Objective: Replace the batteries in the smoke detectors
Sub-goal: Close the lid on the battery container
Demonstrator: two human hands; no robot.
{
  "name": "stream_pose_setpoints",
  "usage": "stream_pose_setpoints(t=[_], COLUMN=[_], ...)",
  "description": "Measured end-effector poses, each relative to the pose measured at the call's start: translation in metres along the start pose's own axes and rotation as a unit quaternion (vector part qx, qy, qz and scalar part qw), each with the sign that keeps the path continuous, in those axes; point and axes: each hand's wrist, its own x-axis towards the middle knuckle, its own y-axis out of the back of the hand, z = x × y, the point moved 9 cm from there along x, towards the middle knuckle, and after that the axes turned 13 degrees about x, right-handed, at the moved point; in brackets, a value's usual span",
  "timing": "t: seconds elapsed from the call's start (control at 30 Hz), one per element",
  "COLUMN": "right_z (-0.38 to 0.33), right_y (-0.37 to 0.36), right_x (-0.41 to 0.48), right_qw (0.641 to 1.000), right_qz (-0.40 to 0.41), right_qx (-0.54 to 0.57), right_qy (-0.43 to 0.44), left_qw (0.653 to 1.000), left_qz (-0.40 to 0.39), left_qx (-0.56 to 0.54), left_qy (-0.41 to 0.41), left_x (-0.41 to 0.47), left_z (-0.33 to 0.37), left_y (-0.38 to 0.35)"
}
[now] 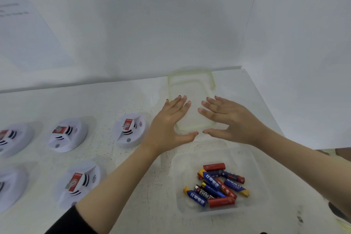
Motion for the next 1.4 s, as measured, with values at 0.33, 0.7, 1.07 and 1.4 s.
stream_pose_setpoints(t=[0.33, 0.7, 1.07, 1.4], right_z=[0.027, 0.019, 0.012, 0.014], right_y=[0.005, 0.004, 0.013, 0.010], right_x=[-0.002, 0.003, 0.005, -0.007], right_qw=[0.992, 0.995, 0.997, 0.998], right_qz=[-0.058, 0.016, 0.051, -0.059], right_qx=[0.082, -0.081, -0.044, -0.025], right_qy=[-0.079, -0.053, -0.024, 0.008], left_qw=[0.975, 0.988, 0.995, 0.996], left_qz=[-0.205, -0.139, -0.081, -0.079], left_qx=[-0.080, 0.061, 0.047, -0.022], left_qy=[0.031, -0.016, -0.032, 0.038], left_x=[0.013, 0.015, 0.017, 0.020], left_z=[-0.014, -0.002, -0.007, -0.019], left_y=[0.003, -0.006, 0.001, 0.020])
